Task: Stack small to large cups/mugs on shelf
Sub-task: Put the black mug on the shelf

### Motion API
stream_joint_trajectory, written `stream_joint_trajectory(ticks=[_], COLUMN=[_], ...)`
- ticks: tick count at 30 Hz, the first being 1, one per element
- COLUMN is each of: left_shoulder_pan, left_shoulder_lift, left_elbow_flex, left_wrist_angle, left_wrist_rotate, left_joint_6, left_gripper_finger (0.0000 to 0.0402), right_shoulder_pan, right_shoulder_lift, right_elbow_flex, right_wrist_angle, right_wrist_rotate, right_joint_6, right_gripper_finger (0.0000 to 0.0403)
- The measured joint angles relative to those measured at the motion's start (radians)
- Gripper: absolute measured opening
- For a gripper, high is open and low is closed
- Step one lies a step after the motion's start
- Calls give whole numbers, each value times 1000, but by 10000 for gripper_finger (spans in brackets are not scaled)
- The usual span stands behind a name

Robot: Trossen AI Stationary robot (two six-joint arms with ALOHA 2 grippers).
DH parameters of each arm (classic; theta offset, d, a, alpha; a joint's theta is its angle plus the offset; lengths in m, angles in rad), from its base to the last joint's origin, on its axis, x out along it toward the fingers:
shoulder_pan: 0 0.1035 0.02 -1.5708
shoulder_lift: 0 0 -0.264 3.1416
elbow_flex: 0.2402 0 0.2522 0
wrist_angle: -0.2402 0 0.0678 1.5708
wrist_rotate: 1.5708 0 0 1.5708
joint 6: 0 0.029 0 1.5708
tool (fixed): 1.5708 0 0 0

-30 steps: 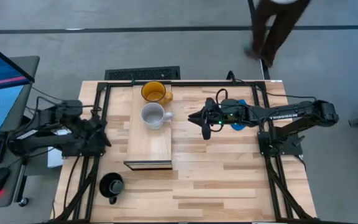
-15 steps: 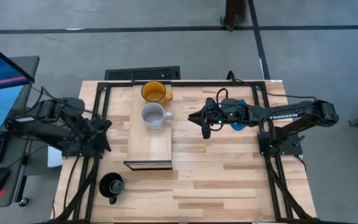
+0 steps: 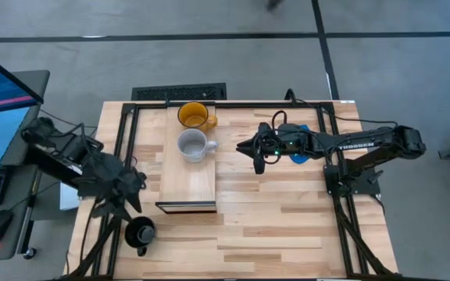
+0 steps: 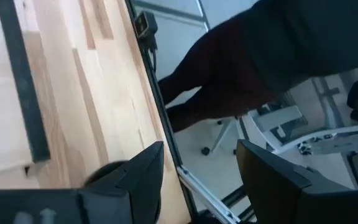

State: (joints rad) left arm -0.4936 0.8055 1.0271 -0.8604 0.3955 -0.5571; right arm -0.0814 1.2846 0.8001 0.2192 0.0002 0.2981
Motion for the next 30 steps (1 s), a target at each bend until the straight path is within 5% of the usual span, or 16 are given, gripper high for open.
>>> stream_joint_trajectory(ticks=[15,30], left_shoulder_pan=[-198,-215], left_shoulder_lift=[145,281], left_elbow_flex=[1,0], left_wrist_angle=[-249,-361], left_wrist_rotate=[-243,-222], left_joint_6=[-129,-397], left_gripper_finger=[194,194], right_shoulder_pan=[0,0], right_shoulder_lift=[0,0], right_elbow_flex=[0,0], right_wrist_angle=[0,0], right_wrist_rotate=[0,-1], right_joint_6=[0,0], right_gripper_finger=[97,97])
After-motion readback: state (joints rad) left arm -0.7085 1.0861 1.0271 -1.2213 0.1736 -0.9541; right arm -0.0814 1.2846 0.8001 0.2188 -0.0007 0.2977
